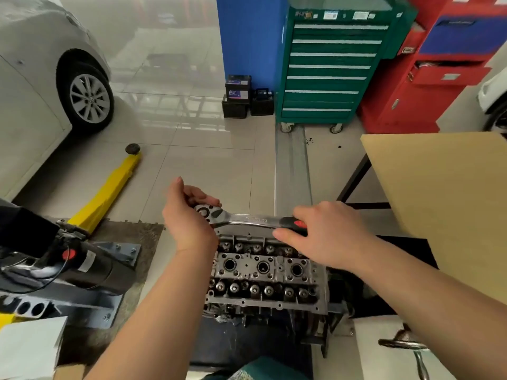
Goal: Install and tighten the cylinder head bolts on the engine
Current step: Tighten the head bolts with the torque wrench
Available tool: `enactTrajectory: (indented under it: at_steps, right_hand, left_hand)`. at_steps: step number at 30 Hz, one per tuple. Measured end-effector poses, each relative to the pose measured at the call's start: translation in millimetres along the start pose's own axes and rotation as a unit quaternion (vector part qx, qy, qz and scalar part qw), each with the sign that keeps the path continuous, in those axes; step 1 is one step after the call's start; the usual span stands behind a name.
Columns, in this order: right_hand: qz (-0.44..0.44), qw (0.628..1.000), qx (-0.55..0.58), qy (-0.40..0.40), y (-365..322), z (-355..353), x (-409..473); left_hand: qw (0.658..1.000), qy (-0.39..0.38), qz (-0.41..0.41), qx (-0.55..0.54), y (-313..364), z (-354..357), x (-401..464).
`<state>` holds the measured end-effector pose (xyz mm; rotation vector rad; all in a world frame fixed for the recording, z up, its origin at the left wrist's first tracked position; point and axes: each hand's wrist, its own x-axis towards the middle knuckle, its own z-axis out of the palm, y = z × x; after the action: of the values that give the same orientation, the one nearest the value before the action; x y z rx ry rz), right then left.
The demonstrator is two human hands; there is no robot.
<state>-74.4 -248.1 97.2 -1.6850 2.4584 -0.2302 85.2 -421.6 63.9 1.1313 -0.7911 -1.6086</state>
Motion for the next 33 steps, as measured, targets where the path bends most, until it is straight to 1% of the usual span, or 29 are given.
enactTrajectory:
  at_steps: [1,2,3,4,5,7,8,9,12,14,16,17,19,22,24,25,26,28,29,30,31,33]
  right_hand:
    - [0.006,0.993,0.093,-0.072,8.6,-8.0,5.6]
    - [0.024,0.965,0.215,-0.150,16.5,-14.2,11.9]
    - [0.047,0.920,0.325,-0.213,24.0,-15.9,18.8]
    - [0.065,0.880,0.397,-0.253,29.8,-14.8,23.9]
    - [0.076,0.855,0.432,-0.278,33.7,-12.8,26.6]
    - [0.087,0.828,0.466,-0.299,36.6,-7.8,25.9]
    - [0.095,0.820,0.479,-0.298,36.0,-6.7,22.7]
    - [0.105,0.820,0.485,-0.285,33.6,-6.7,18.4]
    - [0.136,0.839,0.476,-0.225,11.4,0.1,-9.6]
    - [0.148,0.845,0.481,-0.179,-13.1,11.1,-39.0]
    - [0.149,0.859,0.470,-0.134,-26.4,17.0,-52.8]
    - [0.147,0.864,0.464,-0.124,-26.5,17.1,-52.6]
    - [0.144,0.860,0.470,-0.139,-22.0,14.8,-47.2]
    - [0.139,0.824,0.506,-0.215,-8.2,10.6,-35.0]
    - [0.109,0.793,0.514,-0.309,5.0,7.6,-22.7]
    - [0.092,0.764,0.523,-0.366,10.0,5.9,-14.4]
    - [0.075,0.727,0.539,-0.420,12.6,4.7,-6.4]
    - [0.046,0.659,0.576,-0.482,13.0,8.2,6.0]
    - [0.037,0.636,0.592,-0.494,12.2,10.6,9.6]
    - [0.030,0.624,0.604,-0.495,11.1,12.5,10.5]
    - [0.023,0.621,0.615,-0.486,10.2,14.0,9.5]
    - [0.018,0.630,0.629,-0.454,5.3,18.4,-0.4]
  left_hand:
    - [1.000,0.002,-0.004,0.000,0.0,0.4,-0.2]
    - [1.000,0.003,-0.005,0.001,0.2,1.2,-0.7]
    - [1.000,0.001,-0.004,0.003,0.5,2.0,-1.4]
    - [1.000,-0.001,-0.002,0.008,0.6,3.4,-2.4]
    - [1.000,-0.001,0.001,0.012,-0.2,4.0,-3.3]
    - [1.000,0.004,0.009,0.026,-2.8,3.3,-4.3]
    - [0.999,0.006,0.011,0.035,-3.8,2.7,-4.9]
    - [0.999,0.010,0.011,0.040,-4.5,2.1,-5.0]
    - [0.999,0.013,0.007,0.039,-4.1,-4.0,-0.1]
    - [0.999,-0.030,-0.013,0.027,0.6,-8.0,5.0]
    - [0.997,-0.064,-0.020,0.040,3.6,-12.1,8.4]
    - [0.996,-0.073,-0.014,0.051,2.8,-12.8,10.0]
    - [0.994,-0.089,-0.010,0.068,2.6,-11.9,11.0]
    - [0.992,-0.099,-0.010,0.075,4.1,-7.0,10.5]
    - [0.991,-0.108,-0.005,0.081,3.6,-5.0,8.7]
    - [0.990,-0.114,-0.004,0.084,2.8,-4.4,7.7]
    - [0.989,-0.118,-0.002,0.088,2.1,-4.0,7.1]
    - [0.988,-0.120,-0.003,0.096,1.0,-3.2,7.9]
    - [0.988,-0.118,-0.006,0.095,1.7,-3.0,9.6]
    - [0.989,-0.116,-0.009,0.091,2.5,-2.8,11.0]
    - [0.990,-0.112,-0.011,0.088,4.0,-3.3,11.9]
    - [0.991,-0.104,-0.014,0.083,4.8,-6.8,12.2]
